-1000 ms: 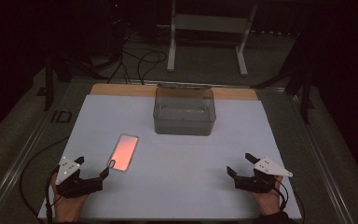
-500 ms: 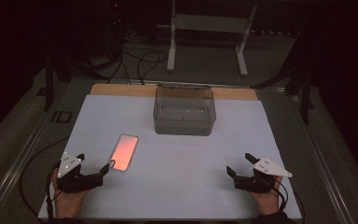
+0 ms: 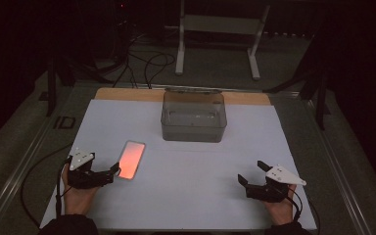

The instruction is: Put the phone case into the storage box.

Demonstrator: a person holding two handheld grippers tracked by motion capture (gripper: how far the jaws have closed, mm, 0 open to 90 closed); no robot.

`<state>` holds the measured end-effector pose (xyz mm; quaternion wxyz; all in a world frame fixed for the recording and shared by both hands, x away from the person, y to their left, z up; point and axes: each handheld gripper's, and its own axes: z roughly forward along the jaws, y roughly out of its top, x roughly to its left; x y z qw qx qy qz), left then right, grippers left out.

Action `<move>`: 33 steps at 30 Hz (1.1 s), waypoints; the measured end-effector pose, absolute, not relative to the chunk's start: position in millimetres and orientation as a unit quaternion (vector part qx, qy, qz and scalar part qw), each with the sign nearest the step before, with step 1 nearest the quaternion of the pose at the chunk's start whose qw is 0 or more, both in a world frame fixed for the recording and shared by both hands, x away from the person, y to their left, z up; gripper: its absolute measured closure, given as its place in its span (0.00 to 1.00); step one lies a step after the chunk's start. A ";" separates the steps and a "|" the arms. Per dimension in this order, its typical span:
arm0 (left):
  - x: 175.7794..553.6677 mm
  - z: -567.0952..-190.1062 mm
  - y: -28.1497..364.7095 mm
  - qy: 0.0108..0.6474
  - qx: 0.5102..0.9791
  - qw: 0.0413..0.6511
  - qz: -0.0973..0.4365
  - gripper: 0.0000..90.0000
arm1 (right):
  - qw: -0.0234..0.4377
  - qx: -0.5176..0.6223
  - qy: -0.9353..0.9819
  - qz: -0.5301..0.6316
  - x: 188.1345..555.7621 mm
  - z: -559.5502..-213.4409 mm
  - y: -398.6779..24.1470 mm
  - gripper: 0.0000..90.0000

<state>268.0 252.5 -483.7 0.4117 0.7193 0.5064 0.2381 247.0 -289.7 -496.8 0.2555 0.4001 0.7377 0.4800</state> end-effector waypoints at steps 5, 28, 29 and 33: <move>281.1 -488.5 250.8 0.516 0.726 0.389 0.233 0.07 | 0.255 0.399 0.738 0.481 247.0 -496.8 -289.7 0.11; 323.4 -504.9 237.7 0.541 0.753 0.311 0.207 0.24 | 0.250 0.400 0.741 0.478 249.1 -498.7 -289.0 0.11; 324.6 -505.6 236.9 0.543 0.753 0.313 0.202 0.24 | 0.250 0.401 0.741 0.477 249.1 -498.6 -289.1 0.11; 328.3 -508.6 232.2 0.545 0.756 0.300 0.205 0.32 | 0.249 0.400 0.741 0.478 249.2 -498.7 -289.0 0.11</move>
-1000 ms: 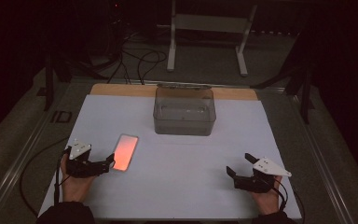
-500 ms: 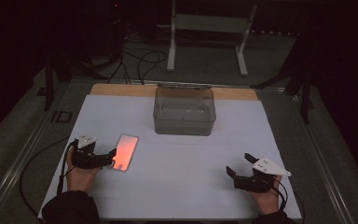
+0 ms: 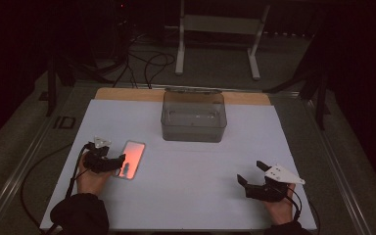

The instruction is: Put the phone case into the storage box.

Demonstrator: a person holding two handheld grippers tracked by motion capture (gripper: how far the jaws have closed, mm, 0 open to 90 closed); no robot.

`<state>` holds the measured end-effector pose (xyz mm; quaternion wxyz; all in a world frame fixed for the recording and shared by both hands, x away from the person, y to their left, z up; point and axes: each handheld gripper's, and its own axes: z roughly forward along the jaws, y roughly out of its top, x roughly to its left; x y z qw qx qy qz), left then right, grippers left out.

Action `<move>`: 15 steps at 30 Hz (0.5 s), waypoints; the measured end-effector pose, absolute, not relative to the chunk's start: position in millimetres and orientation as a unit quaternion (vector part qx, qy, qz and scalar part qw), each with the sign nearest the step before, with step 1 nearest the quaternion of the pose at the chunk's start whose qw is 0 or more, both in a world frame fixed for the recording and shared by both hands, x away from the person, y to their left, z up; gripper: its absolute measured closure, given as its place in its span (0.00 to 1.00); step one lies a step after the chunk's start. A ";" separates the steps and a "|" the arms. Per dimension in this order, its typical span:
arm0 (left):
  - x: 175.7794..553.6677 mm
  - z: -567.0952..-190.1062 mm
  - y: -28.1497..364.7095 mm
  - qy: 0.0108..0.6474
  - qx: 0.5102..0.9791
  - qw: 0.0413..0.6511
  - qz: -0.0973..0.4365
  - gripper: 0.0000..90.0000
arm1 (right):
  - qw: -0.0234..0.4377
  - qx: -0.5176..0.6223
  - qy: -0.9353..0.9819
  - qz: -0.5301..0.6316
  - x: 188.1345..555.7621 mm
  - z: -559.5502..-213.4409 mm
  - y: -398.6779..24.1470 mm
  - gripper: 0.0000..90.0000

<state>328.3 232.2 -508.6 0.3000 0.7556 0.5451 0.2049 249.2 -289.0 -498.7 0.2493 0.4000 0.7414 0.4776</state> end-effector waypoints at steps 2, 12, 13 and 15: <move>329.7 -510.0 230.3 0.544 0.758 0.296 0.205 0.36 | 0.249 0.400 0.742 0.477 249.2 -498.6 -289.0 0.11; 334.7 -514.7 230.1 0.554 0.753 0.299 0.191 0.60 | 0.248 0.400 0.742 0.476 249.1 -498.4 -289.4 0.11; 335.0 -515.0 230.0 0.555 0.753 0.300 0.188 0.63 | 0.249 0.400 0.742 0.476 249.1 -498.3 -289.5 0.11; 335.5 -515.5 229.9 0.556 0.753 0.301 0.184 0.68 | 0.249 0.400 0.742 0.477 249.4 -498.5 -289.8 0.11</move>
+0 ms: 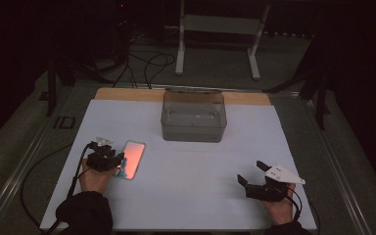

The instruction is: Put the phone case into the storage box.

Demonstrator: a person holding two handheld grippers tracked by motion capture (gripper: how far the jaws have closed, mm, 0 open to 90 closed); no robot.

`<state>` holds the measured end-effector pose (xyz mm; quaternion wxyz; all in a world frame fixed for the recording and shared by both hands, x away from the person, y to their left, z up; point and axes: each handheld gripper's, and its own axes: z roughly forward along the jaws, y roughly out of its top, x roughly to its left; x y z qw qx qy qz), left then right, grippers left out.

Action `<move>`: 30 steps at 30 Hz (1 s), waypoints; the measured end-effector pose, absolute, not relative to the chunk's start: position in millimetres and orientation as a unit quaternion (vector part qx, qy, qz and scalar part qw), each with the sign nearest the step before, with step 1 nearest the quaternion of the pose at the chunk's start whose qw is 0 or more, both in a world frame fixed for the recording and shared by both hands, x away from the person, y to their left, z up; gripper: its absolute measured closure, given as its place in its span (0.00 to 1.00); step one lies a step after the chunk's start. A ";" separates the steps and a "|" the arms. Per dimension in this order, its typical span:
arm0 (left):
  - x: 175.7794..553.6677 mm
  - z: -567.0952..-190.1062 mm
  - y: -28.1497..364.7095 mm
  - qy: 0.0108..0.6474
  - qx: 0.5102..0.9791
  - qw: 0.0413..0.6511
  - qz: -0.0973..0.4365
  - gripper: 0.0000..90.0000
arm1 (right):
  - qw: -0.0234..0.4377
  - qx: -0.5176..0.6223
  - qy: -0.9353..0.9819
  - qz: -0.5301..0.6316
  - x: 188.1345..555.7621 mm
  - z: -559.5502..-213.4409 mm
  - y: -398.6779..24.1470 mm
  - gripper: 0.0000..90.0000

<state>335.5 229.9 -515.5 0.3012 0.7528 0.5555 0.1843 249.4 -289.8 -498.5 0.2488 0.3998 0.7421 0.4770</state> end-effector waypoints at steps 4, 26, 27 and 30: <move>336.6 -517.5 229.5 0.553 0.758 0.302 0.170 0.80 | 0.248 0.400 0.743 0.475 249.3 -498.6 -289.4 0.11; 332.0 -512.9 222.7 0.553 0.769 0.266 0.177 0.98 | 0.246 0.400 0.744 0.476 249.2 -498.7 -288.7 0.11; 331.7 -513.1 222.6 0.552 0.769 0.268 0.177 0.98 | 0.246 0.400 0.744 0.476 249.2 -498.7 -288.9 0.11; 330.4 -514.2 224.3 0.554 0.765 0.281 0.173 0.99 | 0.245 0.401 0.743 0.476 249.0 -498.5 -289.2 0.11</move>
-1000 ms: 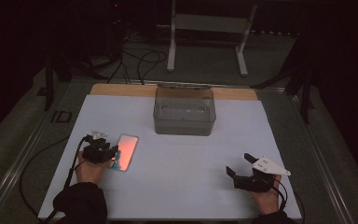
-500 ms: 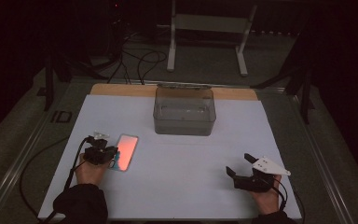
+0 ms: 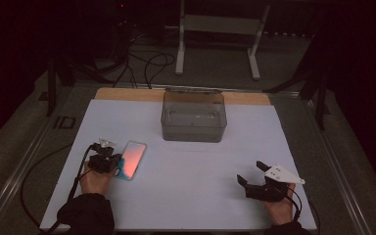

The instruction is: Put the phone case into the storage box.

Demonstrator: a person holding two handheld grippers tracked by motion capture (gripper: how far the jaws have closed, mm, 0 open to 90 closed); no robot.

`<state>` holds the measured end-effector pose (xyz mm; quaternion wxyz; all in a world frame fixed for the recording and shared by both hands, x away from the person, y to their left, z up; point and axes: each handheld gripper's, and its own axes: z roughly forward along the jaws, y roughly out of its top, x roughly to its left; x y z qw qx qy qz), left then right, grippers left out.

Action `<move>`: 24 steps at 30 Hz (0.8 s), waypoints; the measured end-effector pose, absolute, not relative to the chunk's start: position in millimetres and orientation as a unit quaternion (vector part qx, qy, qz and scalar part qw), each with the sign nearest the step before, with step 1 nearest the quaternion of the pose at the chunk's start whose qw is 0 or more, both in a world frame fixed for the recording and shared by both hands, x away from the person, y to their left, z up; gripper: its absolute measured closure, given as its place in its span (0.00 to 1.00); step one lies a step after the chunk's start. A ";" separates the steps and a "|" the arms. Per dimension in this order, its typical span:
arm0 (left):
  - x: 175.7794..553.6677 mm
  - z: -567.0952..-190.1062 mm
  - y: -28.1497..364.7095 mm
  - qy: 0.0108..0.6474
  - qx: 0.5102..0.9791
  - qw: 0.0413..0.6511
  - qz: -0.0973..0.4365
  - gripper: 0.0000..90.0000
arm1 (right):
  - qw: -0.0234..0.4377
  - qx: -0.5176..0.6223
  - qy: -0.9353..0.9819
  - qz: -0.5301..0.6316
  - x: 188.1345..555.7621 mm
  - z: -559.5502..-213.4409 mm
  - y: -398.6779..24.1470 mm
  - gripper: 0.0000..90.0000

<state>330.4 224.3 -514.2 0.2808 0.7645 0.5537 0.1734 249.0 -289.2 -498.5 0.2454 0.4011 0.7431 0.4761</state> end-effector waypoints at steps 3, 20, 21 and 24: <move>329.0 -515.8 228.0 0.560 0.755 0.298 0.165 0.99 | 0.246 0.400 0.743 0.477 249.3 -498.6 -289.4 0.11; 319.5 -499.9 238.8 0.570 0.714 0.369 0.170 0.99 | 0.225 0.400 0.741 0.491 252.5 -498.5 -285.8 0.11; 318.7 -498.6 239.0 0.570 0.712 0.372 0.172 0.99 | 0.221 0.399 0.743 0.491 252.7 -499.1 -284.1 0.11; 317.4 -496.1 238.0 0.568 0.711 0.375 0.178 0.99 | 0.218 0.401 0.743 0.490 252.9 -499.3 -283.4 0.10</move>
